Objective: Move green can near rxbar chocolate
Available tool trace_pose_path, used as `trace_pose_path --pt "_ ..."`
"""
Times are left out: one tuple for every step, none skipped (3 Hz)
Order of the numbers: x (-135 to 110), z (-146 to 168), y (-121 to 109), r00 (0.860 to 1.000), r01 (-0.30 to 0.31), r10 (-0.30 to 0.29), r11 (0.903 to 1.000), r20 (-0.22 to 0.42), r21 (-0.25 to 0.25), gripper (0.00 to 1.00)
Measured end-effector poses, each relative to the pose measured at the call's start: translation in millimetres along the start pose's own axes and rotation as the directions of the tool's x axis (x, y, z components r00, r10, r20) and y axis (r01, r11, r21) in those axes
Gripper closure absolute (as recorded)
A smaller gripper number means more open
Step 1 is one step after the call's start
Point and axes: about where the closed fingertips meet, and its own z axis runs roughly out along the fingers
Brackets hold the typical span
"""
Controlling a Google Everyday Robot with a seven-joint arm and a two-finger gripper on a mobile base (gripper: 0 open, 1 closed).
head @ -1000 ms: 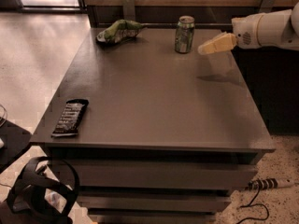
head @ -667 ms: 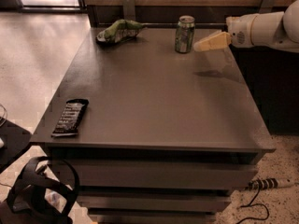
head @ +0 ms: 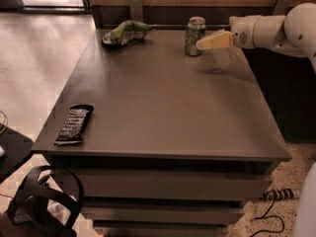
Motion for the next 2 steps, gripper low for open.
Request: trace_pose_path --pt "0 21 -2 0.999 -0.02 0.02 0.9998 0.035 -0.005 0.0" --pt "0 37 -5 0.997 -0.034 0.034 0.9994 0.063 -0.003 0.0"
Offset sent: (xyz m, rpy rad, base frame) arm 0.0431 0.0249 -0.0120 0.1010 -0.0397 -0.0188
